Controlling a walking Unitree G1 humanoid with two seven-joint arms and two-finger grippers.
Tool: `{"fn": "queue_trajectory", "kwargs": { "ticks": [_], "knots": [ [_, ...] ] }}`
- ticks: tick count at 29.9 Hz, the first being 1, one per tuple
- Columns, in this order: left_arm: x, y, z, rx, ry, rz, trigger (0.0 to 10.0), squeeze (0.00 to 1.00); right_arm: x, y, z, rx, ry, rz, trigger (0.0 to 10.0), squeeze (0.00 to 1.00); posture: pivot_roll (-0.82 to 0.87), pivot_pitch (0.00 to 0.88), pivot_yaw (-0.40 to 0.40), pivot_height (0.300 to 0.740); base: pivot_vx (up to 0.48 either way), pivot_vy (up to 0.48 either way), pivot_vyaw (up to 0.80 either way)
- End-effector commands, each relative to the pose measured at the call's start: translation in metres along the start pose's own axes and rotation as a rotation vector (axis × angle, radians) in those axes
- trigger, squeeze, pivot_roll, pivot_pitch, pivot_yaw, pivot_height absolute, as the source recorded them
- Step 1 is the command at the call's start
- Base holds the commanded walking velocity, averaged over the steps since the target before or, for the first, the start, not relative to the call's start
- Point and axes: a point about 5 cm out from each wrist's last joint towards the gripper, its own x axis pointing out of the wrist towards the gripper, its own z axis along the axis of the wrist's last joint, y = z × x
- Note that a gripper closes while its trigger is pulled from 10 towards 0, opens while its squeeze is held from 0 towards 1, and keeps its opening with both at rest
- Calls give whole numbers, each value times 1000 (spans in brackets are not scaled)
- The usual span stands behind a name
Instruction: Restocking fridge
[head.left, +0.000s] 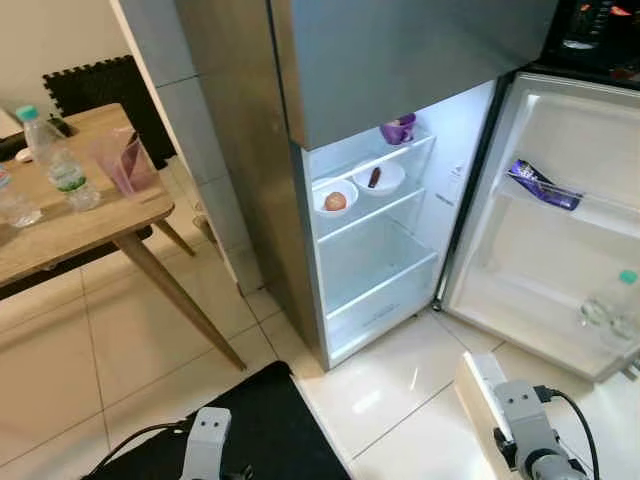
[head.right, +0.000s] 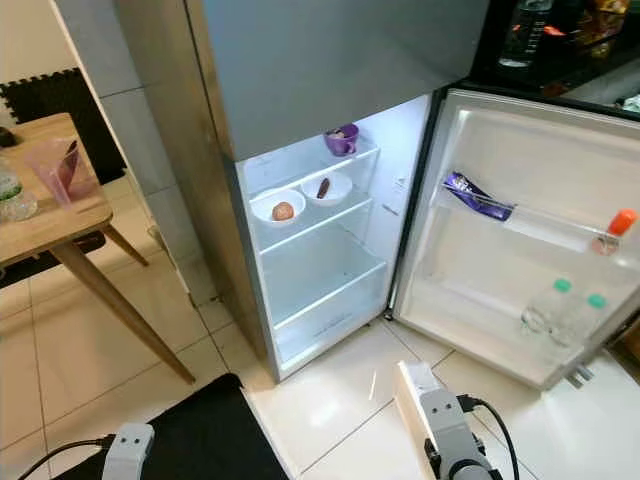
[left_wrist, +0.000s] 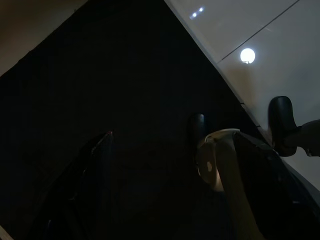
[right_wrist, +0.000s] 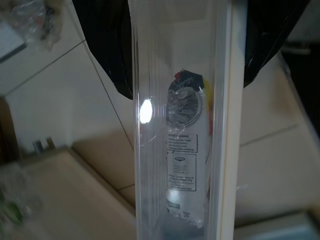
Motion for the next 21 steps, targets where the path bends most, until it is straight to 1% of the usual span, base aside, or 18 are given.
{"fn": "queue_trajectory", "kwargs": {
  "ticks": [1, 3, 4, 5, 6, 7, 8, 10, 11, 21],
  "knots": [
    [0, -4, -6, -3, 25, -13, 10000, 0, -6, 15, -18, 82, 69, 54, 10000, 0, -97, 47, 40, 740, 0, 0, 0],
    [0, -4, -6, -3, 25, -13, 10000, 0, -6, 15, -18, 82, 69, 54, 10000, 0, -97, 47, 40, 740, 0, 0, 0],
    [0, -5, -6, -7, 25, -14, 10000, 0, -8, 21, -24, 123, 89, 81, 10000, 0, -94, 45, 38, 740, 0, 0, 681],
    [0, -5, -6, -7, 25, -14, 10000, 0, -8, 21, -24, 123, 89, 81, 10000, 0, -94, 45, 38, 740, 0, 0, 681],
    [1, -6, -6, -10, 26, -16, 10000, 0, -10, 25, -28, 133, 104, 104, 10000, 0, -93, 44, 39, 740, 0, 0, 800],
    [1, -6, -6, -10, 26, -16, 10000, 0, -10, 25, -28, 133, 104, 104, 10000, 0, -93, 44, 39, 740, 0, 0, 800],
    [1, -7, -7, -10, 29, -18, 10000, 0, -11, 30, -31, 137, 115, 123, 10000, 0, -95, 44, 40, 740, 0, 0, 800],
    [1, -7, -7, -10, 29, -18, 10000, 0, -11, 30, -31, 137, 115, 123, 10000, 0, -95, 44, 40, 740, 0, 0, 800],
    [1, -9, -9, -8, 34, -20, 10000, 0, -13, 34, -34, 137, 126, 137, 10000, 0, -94, 40, 40, 740, 0, 0, 800],
    [1, -11, -9, -5, 41, -26, 10000, 0, -17, 40, -42, 139, 156, 154, 10000, 0, -93, 33, 41, 740, 0, 0, 793]
  ]
}}
